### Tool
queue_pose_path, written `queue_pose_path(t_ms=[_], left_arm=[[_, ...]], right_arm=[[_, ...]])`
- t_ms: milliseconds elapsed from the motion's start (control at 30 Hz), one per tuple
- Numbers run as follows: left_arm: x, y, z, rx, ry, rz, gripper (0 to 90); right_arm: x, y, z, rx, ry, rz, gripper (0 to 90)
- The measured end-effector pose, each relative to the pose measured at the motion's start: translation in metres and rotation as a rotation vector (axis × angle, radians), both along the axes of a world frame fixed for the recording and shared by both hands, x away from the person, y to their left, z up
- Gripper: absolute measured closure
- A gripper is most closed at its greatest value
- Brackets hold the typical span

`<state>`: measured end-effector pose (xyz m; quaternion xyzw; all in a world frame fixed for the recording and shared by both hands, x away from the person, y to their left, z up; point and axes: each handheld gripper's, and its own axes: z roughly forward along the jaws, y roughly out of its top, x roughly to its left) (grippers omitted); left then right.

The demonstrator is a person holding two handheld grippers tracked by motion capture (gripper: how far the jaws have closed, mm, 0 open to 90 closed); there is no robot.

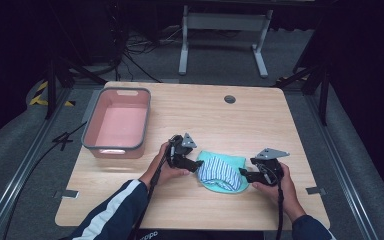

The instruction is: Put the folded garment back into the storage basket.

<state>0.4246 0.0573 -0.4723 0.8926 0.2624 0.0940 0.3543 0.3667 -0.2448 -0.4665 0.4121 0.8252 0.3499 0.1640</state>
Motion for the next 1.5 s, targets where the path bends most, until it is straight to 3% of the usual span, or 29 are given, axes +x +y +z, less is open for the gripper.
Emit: queue_pose_path(t_ms=[67, 133, 300, 500, 667, 733, 900, 1100, 1500], left_arm=[[0.000, -0.003, -0.005, 0.025, 0.011, -0.016, 23.2], [0.000, -0.003, -0.006, 0.006, 0.018, -0.012, 23.6], [-0.008, -0.003, -0.007, 0.006, 0.017, -0.040, 23.2], [-0.016, -0.005, -0.005, 0.023, 0.021, -0.075, 25.1], [-0.020, -0.006, -0.001, 0.033, 0.028, -0.110, 39.7], [-0.024, -0.008, 0.000, 0.025, 0.036, -0.125, 52.7], [-0.027, -0.010, 0.000, 0.017, 0.052, -0.141, 71.7], [-0.029, -0.013, 0.002, 0.025, 0.053, -0.148, 78.9], [-0.031, -0.016, 0.005, 0.038, 0.041, -0.152, 83.0]], right_arm=[[0.001, 0.004, -0.004, -0.016, 0.015, 0.010, 38.1], [0.001, 0.006, -0.007, -0.031, 0.020, 0.014, 37.7], [-0.003, 0.007, -0.010, -0.006, 0.024, -0.006, 36.5], [-0.003, 0.006, -0.010, -0.015, 0.028, 0.006, 38.4], [-0.006, 0.011, -0.007, -0.020, 0.046, 0.031, 54.1], [-0.005, 0.012, -0.006, -0.024, 0.053, 0.037, 57.5], [-0.007, 0.014, -0.005, -0.008, 0.068, 0.050, 72.4], [-0.008, 0.015, -0.005, 0.004, 0.070, 0.063, 80.9], [-0.012, 0.015, 0.001, -0.010, 0.048, 0.070, 83.0]])
